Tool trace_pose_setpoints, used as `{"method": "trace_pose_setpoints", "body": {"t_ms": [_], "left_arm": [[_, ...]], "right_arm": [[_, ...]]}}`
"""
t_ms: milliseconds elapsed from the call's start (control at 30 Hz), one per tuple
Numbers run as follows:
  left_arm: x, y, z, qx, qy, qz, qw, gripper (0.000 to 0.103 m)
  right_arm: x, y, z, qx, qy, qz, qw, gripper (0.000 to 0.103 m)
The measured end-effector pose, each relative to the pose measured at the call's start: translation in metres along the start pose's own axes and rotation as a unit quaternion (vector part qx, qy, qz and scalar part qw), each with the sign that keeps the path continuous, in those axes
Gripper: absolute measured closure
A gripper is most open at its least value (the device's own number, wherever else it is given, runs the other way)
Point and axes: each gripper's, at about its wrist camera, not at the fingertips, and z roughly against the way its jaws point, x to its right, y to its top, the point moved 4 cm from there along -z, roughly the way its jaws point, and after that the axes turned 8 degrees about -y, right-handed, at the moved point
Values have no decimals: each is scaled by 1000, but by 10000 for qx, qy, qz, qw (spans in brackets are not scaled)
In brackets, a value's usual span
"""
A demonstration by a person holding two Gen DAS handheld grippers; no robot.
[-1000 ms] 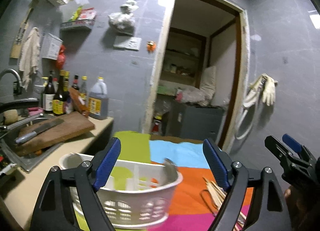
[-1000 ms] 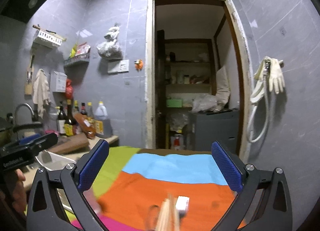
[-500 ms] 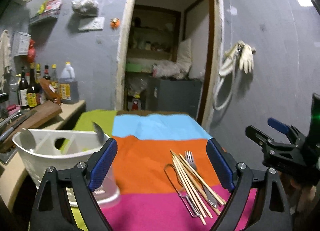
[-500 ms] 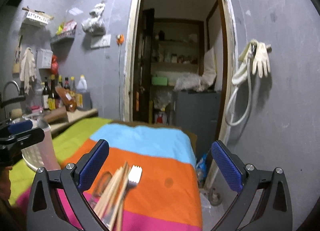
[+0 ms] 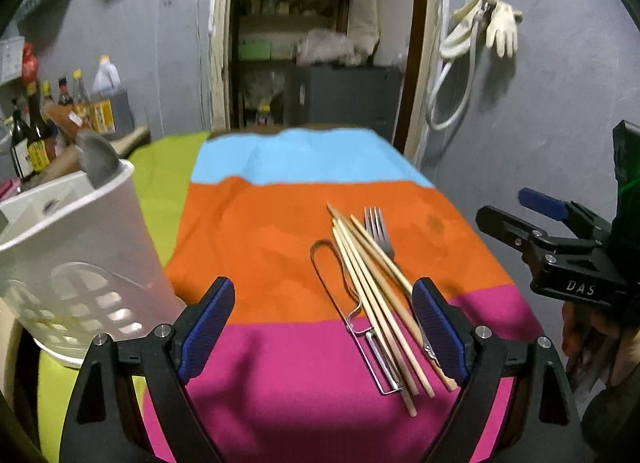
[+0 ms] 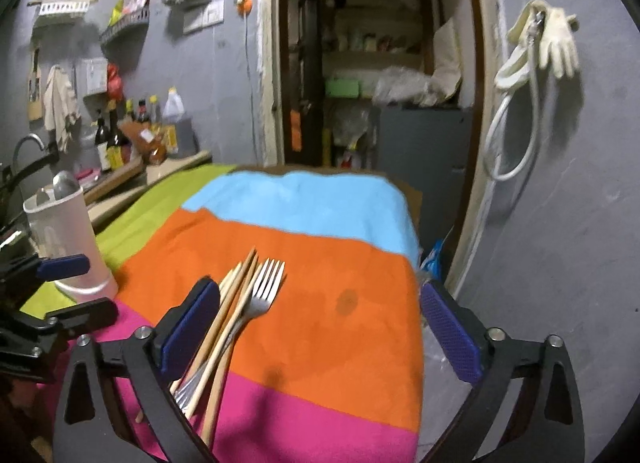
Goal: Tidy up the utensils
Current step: 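Move both tools back to the remaining utensils on the cloth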
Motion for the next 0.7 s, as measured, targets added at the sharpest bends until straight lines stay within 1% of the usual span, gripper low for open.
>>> {"method": "trace_pose_setpoints", "body": {"t_ms": [67, 100, 167, 267, 300, 367, 400, 467, 533, 700], "left_arm": [[-2, 1, -9, -181, -34, 49, 9998, 27], [-4, 1, -14, -287, -67, 74, 9995, 30], [-7, 1, -25, -488, -135, 119, 9986, 39], [-8, 0, -39, -736, -214, 100, 9970, 45], [-8, -1, -44, -828, -253, 86, 9962, 47], [-9, -3, -53, -1013, -340, 86, 9942, 55], [-9, -4, -57, -1081, -380, 105, 9934, 57], [-12, -4, -64, -1196, -436, 181, 9917, 64], [-15, -1, -69, -1236, -459, 260, 9909, 67], [-21, 6, -77, -1311, -472, 440, 9893, 69]], "right_arm": [[-2, -2, -10, -242, 118, 29, 9996, 18], [-3, -4, -17, -397, 182, 31, 9990, 19], [-3, -6, -26, -605, 290, 4, 9977, 27], [-5, -10, -43, -963, 409, -9, 9945, 37], [-6, -12, -47, -1040, 437, -10, 9936, 39], [-8, -13, -52, -1131, 455, 17, 9925, 41], [-10, -15, -55, -1174, 451, 65, 9920, 42], [-12, -17, -61, -1247, 462, 143, 9910, 44], [-14, -18, -65, -1320, 505, 148, 9899, 44], [-14, -18, -75, -1451, 599, 137, 9875, 45]]}}
